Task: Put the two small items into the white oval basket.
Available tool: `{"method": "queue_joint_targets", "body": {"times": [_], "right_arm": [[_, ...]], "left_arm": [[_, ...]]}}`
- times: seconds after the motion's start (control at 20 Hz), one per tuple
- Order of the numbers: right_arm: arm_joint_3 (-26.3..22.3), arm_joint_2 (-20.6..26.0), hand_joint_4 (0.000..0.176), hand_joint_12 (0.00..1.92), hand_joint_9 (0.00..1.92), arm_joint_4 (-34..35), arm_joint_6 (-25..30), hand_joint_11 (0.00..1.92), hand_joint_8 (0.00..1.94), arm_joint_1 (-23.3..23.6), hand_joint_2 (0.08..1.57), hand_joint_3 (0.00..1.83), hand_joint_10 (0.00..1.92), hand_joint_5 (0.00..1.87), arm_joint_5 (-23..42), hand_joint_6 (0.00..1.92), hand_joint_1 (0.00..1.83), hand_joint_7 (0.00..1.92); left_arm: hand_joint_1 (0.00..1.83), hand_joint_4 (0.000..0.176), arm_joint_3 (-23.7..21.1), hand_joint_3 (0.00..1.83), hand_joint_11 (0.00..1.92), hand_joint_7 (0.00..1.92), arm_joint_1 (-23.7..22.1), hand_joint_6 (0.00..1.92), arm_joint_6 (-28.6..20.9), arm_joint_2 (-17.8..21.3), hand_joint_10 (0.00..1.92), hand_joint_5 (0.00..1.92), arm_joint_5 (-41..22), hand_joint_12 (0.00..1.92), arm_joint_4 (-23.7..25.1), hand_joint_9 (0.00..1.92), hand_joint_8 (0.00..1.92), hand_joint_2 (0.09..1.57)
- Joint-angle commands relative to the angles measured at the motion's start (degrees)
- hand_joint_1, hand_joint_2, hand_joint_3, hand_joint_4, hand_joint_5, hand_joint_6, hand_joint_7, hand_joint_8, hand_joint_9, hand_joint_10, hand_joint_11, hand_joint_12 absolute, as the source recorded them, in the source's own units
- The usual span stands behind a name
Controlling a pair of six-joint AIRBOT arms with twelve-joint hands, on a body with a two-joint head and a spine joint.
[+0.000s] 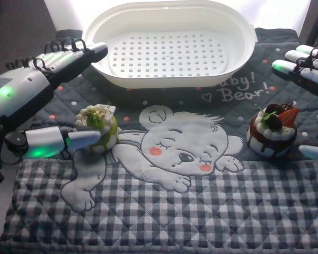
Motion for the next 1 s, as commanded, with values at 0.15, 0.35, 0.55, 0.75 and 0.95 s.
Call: {"method": "queue_joint_targets", "body": {"times": [0.15,0.35,0.55,0.75,0.95], "right_arm": [[0.7,0.1,0.079,1.07,0.0,1.0,-0.7,0.0,0.0,0.6,1.12,0.0,0.0,0.0,6.3,0.0,0.74,0.0],[2.2,-2.0,0.082,0.69,0.0,1.5,-0.7,0.0,0.0,0.8,1.12,0.0,0.0,0.0,3.6,0.0,0.78,0.0],[4.6,-4.9,0.075,0.02,0.0,2.4,-0.7,0.0,0.0,1.4,1.07,0.0,0.0,0.0,-0.3,0.0,0.66,0.0],[7.0,-8.1,0.046,0.54,0.11,2.5,-0.7,0.0,0.04,3.9,1.16,0.0,0.02,0.0,-4.6,0.0,0.8,0.04],[8.1,-9.7,0.0,1.7,0.68,2.4,-0.7,0.46,1.09,4.7,1.25,0.01,1.07,0.51,-6.0,1.19,1.15,0.78]], "left_arm": [[0.86,0.029,0.6,0.0,0.0,0.04,-0.7,0.0,-0.6,-1.2,0.01,0.08,-4.7,0.5,-0.2,0.04,0.0,1.12],[0.81,0.036,2.9,0.0,0.0,0.06,-1.6,0.0,-2.4,-4.6,0.01,0.09,-0.6,0.65,0.5,0.08,0.0,1.09],[0.92,0.0,5.4,0.0,0.0,0.06,-2.5,0.01,-2.7,-7.6,0.01,0.11,4.6,0.69,0.4,0.08,0.01,1.11],[1.1,0.0,6.8,0.0,0.0,0.35,-2.5,0.03,-3.7,-8.7,0.16,0.37,6.5,1.4,-0.4,0.38,0.03,1.16],[1.52,0.0,7.3,0.0,0.45,0.76,-2.4,0.07,-3.8,-9.1,1.36,0.72,6.9,1.82,-0.8,0.64,0.09,1.18]]}}
